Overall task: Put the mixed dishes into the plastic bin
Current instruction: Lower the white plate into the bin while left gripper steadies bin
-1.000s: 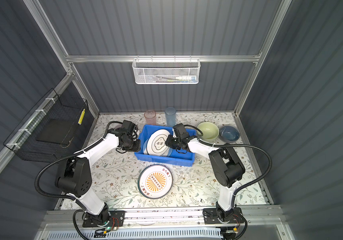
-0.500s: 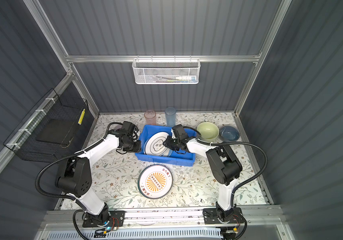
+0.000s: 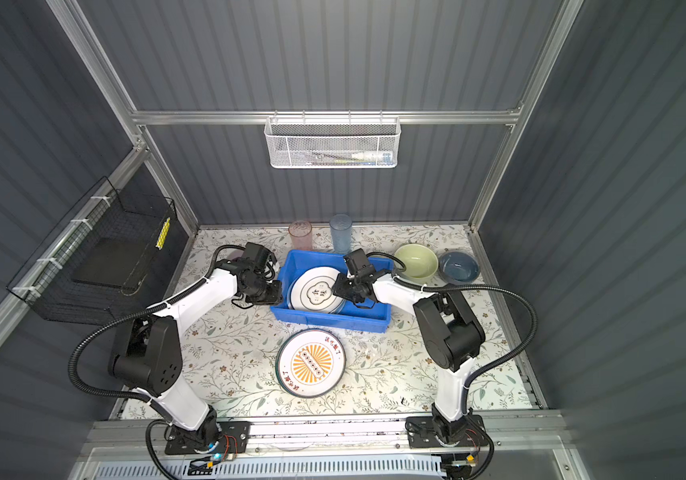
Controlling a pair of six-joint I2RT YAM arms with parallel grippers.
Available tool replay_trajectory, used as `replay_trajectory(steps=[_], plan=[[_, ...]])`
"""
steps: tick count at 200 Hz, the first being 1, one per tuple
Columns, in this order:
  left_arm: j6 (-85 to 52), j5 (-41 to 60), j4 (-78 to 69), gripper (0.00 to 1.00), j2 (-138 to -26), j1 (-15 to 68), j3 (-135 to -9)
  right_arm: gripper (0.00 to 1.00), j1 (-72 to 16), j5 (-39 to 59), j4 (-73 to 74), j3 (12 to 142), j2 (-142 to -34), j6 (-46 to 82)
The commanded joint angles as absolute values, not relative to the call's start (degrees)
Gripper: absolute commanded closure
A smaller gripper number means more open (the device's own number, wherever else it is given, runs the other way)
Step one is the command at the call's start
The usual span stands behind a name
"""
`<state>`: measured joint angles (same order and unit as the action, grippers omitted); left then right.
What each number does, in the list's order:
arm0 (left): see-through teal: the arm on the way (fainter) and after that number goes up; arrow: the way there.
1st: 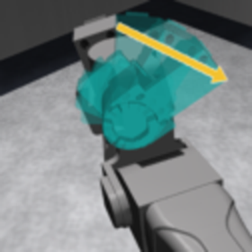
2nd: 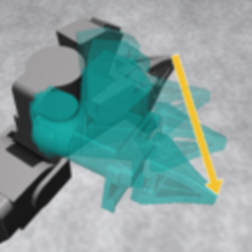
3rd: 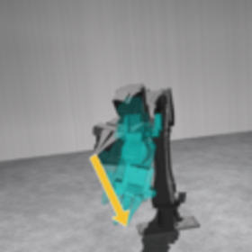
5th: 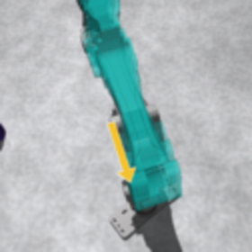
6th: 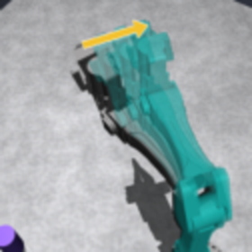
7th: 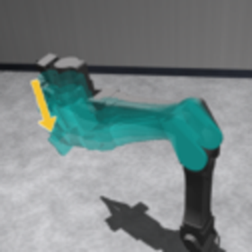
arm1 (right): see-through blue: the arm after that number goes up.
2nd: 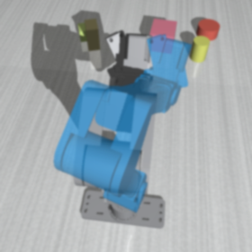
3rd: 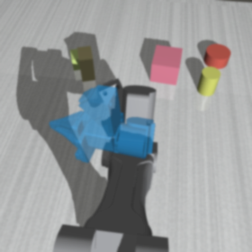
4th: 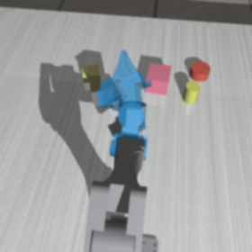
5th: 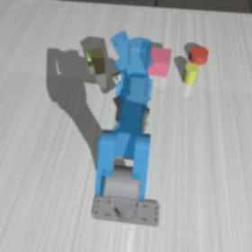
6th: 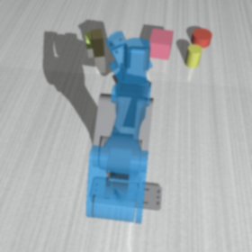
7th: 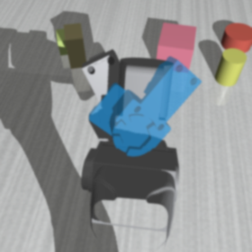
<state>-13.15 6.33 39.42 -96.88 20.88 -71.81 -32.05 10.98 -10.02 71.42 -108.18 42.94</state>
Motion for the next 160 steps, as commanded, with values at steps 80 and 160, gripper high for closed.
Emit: replay_trajectory(steps=[80, 160], plan=[[-13.18, 8.42, 40.34, 0.7, -94.83, 20.92, -71.39, 0.5, -33.95, 7.05, -15.69, 76.23, -110.14, 39.64], [-13.04, 8.36, 40.87, 0.68, -93.82, 20.9, -71.45, 0.44, -35.03, 3.89, -19.23, 78.5, -110.68, 38.45]])
